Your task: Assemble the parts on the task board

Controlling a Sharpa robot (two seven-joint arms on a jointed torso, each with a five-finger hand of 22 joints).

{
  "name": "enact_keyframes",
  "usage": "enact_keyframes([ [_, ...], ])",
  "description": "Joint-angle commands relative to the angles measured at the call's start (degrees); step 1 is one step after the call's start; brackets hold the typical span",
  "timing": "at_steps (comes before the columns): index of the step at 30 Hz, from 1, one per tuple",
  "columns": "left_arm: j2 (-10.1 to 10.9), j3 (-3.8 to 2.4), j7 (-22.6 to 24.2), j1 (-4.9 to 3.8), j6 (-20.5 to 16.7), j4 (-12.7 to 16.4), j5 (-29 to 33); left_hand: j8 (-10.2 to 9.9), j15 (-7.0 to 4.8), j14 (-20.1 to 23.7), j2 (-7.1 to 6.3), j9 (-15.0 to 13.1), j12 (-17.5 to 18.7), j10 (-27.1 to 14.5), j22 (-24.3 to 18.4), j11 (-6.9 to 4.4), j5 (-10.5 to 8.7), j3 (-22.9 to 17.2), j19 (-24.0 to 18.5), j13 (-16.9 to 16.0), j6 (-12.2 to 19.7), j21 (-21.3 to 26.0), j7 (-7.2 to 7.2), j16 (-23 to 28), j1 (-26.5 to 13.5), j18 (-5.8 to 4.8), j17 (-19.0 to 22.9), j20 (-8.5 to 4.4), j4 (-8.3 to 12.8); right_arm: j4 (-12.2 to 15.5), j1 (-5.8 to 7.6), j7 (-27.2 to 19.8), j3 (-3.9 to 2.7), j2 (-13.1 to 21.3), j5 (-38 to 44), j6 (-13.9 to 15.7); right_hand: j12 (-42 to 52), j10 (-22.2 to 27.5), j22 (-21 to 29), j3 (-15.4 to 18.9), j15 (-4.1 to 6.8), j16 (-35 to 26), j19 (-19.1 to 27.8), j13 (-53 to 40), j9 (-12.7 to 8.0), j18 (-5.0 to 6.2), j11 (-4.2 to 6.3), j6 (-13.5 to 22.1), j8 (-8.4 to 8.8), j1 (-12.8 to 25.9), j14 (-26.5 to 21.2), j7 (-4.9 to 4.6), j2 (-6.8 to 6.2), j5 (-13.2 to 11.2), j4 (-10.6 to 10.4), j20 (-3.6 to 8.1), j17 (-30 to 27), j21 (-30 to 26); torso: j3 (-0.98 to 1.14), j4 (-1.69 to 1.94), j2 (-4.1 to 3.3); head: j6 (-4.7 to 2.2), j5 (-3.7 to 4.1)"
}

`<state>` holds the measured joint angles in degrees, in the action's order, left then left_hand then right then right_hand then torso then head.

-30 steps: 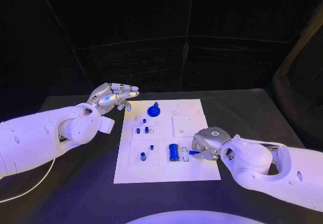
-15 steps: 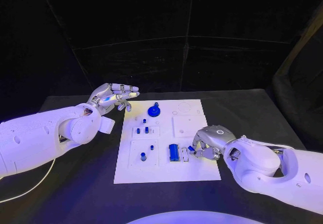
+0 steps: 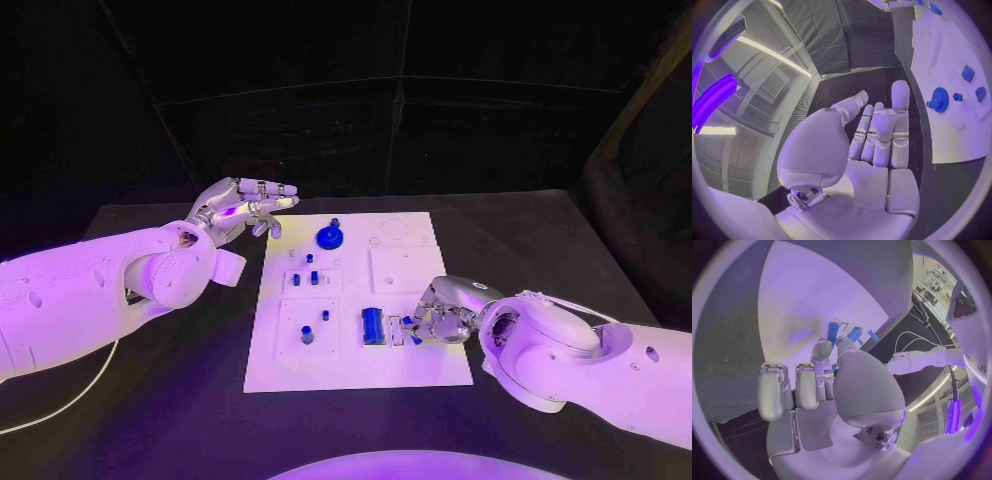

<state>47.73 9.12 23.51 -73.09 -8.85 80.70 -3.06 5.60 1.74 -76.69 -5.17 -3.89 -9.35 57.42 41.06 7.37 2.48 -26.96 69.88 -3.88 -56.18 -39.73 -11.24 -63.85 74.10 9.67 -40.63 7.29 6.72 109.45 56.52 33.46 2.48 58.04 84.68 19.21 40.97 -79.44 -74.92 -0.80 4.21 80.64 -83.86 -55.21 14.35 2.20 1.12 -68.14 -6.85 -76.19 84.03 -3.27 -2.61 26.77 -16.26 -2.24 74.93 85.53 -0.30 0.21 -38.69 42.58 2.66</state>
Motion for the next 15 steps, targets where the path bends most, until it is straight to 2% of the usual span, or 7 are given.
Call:
enact_keyframes([
  [1, 0.05, -0.05, 0.19, -0.09, 0.54, 0.20, 0.18, -0.02, 0.06, 0.36, 0.45, 0.06, -0.36, -0.43, -0.09, 0.01, 0.35, 0.21, -0.16, 0.09, 0.22, 0.31, -0.01, -0.12, 0.12, 0.81, 0.08, 0.02, 0.09, -0.40, 0.08, 0.93, -0.01, -0.50, -7.50, 0.64, 0.13, -0.47, -9.31, -0.42, 0.46, 0.20, -1.66, -0.10, 0.09, -0.52, 0.00, -0.01, 0.20, 0.04, 3.52, -0.05, -0.43, 0.26, -0.04, 0.36, 1.82, 0.07, 0.04, 0.01, -0.02, 0.04, -0.02],
  [15, 0.14, -0.05, 0.10, -0.11, 0.55, 0.25, 0.18, -0.02, 0.06, 0.36, 0.45, 0.06, -0.36, -0.43, -0.09, 0.01, 0.35, 0.21, -0.16, 0.09, 0.22, 0.31, -0.01, -0.12, 0.12, 0.81, 0.08, 0.02, 0.09, -1.23, 0.09, 1.37, 0.00, -2.15, -10.24, 4.80, 0.12, -0.50, -9.26, -0.46, 0.44, 0.16, -1.61, -0.17, 0.16, -0.50, -0.04, -0.08, 0.21, 0.62, 3.51, -0.11, -0.55, 0.67, -0.17, 0.35, 1.78, 0.02, 0.11, -0.05, -0.04, 0.06, -0.28],
])
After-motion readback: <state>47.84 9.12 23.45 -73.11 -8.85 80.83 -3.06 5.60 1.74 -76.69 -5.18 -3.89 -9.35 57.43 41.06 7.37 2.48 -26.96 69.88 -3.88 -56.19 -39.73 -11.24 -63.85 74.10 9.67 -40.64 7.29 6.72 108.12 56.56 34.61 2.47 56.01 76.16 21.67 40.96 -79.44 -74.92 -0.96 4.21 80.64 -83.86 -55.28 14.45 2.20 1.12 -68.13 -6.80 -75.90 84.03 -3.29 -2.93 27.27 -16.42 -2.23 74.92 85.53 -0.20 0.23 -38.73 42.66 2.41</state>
